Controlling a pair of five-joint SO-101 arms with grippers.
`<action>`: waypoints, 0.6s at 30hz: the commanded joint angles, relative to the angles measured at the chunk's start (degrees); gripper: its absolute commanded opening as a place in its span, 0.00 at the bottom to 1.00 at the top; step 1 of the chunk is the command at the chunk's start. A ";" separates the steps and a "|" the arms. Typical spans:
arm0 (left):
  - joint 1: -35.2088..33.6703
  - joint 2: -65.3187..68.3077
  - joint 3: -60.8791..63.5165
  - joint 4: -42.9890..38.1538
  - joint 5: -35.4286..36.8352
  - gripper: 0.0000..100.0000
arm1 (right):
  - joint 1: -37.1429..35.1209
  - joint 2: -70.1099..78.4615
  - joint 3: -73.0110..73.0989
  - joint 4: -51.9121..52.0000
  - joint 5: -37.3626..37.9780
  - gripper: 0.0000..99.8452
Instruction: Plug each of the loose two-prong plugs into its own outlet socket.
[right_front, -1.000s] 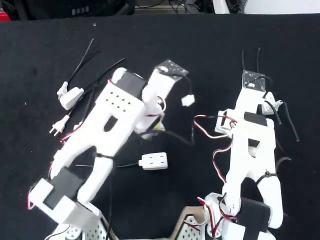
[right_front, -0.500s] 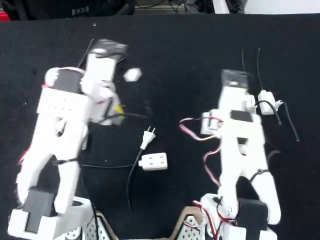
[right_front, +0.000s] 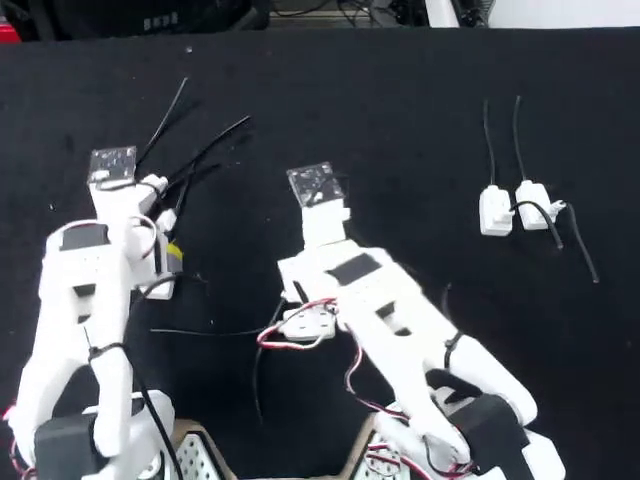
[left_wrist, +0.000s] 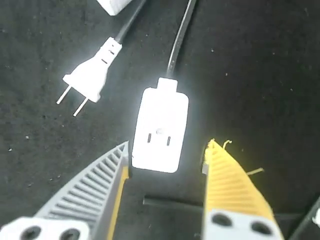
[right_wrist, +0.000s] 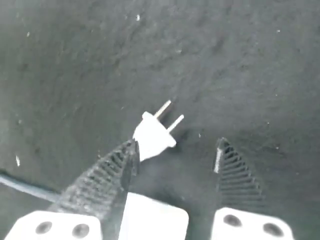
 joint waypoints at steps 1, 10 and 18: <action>-0.22 -2.20 1.54 -3.78 4.13 0.24 | -1.49 -2.24 1.27 -5.36 -2.20 0.23; -0.31 -2.29 2.42 -4.92 8.53 0.24 | -1.67 9.19 -3.03 -6.15 -2.46 0.23; -0.31 -1.76 2.59 -4.92 8.62 0.24 | -8.53 16.75 -12.53 4.13 -1.93 0.23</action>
